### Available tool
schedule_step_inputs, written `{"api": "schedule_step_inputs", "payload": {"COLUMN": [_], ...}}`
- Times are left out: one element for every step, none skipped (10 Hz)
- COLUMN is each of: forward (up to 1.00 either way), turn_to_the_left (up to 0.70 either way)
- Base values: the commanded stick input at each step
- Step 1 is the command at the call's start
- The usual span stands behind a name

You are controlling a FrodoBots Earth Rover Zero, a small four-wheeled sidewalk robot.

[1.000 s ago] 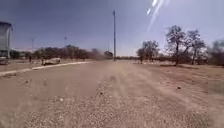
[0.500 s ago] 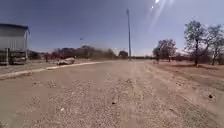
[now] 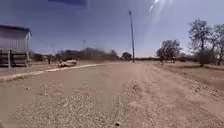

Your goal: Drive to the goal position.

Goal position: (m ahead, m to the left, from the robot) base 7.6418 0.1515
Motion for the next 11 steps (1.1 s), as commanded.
{"api": "schedule_step_inputs", "payload": {"forward": [1.00,1.00,1.00,1.00,1.00,1.00,1.00,1.00,1.00,1.00,1.00], "turn_to_the_left": [0.00,0.00,0.00,0.00,0.00,0.00,0.00,0.00,0.00,0.00,0.00]}}
